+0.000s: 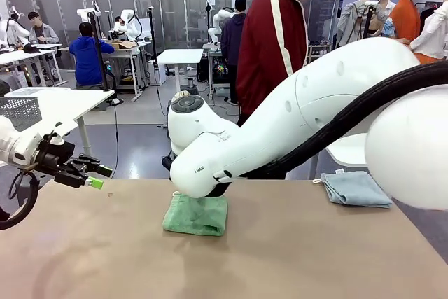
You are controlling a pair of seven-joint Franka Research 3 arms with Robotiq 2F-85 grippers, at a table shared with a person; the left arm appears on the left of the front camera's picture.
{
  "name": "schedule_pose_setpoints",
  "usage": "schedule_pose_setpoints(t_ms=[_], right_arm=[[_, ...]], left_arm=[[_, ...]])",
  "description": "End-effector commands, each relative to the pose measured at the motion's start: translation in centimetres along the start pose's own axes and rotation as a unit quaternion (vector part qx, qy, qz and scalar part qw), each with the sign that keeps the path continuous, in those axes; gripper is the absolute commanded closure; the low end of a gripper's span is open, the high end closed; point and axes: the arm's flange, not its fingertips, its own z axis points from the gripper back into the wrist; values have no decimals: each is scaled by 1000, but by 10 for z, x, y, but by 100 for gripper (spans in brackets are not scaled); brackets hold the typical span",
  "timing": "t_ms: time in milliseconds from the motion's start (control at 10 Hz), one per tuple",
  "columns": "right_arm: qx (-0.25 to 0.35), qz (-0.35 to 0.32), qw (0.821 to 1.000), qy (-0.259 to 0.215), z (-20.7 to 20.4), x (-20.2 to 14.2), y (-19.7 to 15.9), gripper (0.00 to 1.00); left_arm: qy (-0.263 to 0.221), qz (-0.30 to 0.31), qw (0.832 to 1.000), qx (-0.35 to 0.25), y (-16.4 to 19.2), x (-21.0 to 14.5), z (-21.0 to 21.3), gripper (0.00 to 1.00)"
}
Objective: Fold the towels and place them in the basket.
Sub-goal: When a person lays out a Towel with hook on the table, fold it in half twice.
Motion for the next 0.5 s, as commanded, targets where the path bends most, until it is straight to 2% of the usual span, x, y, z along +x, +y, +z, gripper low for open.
schedule_pose_setpoints(t_ms=[0,400], right_arm=[[31,-29,999,-7,-5,-7,6,100],[57,-51,997,-10,-13,-6,12,100]], left_arm=[[0,-4,1000,-8,2,1,1,19],[0,-4,1000,-8,2,1,1,19]])
